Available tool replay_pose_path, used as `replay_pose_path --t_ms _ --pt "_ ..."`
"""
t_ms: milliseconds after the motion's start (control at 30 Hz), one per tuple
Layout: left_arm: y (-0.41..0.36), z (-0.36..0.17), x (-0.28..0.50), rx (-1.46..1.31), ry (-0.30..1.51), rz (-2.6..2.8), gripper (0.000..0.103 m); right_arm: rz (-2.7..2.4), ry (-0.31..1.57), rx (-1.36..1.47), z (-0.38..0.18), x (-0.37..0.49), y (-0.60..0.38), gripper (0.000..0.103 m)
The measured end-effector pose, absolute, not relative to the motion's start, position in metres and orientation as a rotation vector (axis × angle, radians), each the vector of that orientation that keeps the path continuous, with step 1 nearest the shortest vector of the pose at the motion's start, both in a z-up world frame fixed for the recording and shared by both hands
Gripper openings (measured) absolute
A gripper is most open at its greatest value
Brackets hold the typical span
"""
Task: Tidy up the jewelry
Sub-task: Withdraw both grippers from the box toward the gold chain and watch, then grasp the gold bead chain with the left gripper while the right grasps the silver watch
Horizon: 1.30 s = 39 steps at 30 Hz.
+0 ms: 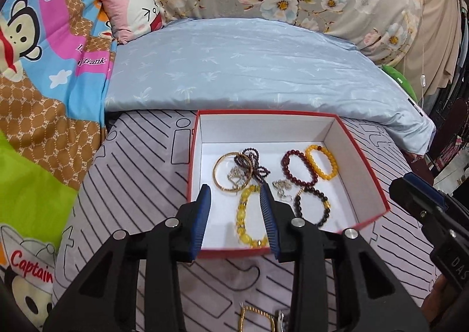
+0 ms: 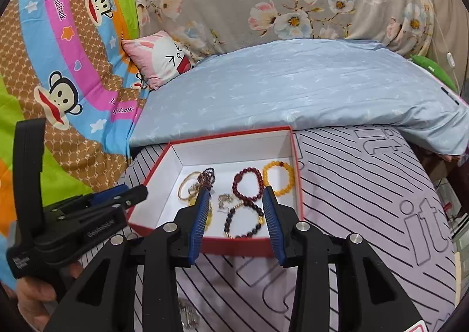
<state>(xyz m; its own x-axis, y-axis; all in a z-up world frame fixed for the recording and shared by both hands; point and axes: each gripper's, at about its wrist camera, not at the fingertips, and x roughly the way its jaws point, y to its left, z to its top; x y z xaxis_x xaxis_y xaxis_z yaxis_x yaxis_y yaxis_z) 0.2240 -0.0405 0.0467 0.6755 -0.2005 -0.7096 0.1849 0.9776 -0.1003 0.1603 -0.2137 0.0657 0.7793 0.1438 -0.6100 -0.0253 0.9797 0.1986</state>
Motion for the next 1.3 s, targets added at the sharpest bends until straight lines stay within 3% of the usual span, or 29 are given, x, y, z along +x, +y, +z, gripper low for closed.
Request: replay_pose_path --t_ms 233,367,633,867,1033,1100,1167,1300 --pt "-0.022 0.04 0.179 -0.033 0.814 -0.219 0.038 0.078 0.698 0.177 0.054 0.117 -0.217 0.038" --pt "-0.015 0.021 0.155 -0.027 0.845 -0.199 0.052 0.085 0.735 0.188 0.039 0.094 -0.215 0.038" --pt "-0.019 -0.033 0.121 -0.01 0.956 -0.207 0.052 0.103 0.817 0.203 0.004 0.058 -0.203 0.038" --pt "-0.026 -0.048 0.108 0.065 0.912 -0.195 0.051 0.12 0.861 0.205 -0.012 0.05 -0.193 0.038" --pt "-0.033 -0.049 0.109 0.094 0.877 -0.21 0.037 0.144 0.882 0.199 -0.021 0.053 -0.183 0.038" --pt "-0.033 -0.048 0.11 0.091 0.873 -0.217 0.018 0.155 0.889 0.199 -0.024 0.056 -0.179 0.038" --pt "-0.031 -0.048 0.112 0.078 0.874 -0.224 0.007 0.166 0.896 0.193 -0.026 0.059 -0.174 0.038" --pt "-0.024 -0.046 0.113 0.044 0.887 -0.242 0.003 0.185 0.906 0.179 -0.03 0.066 -0.164 0.038"
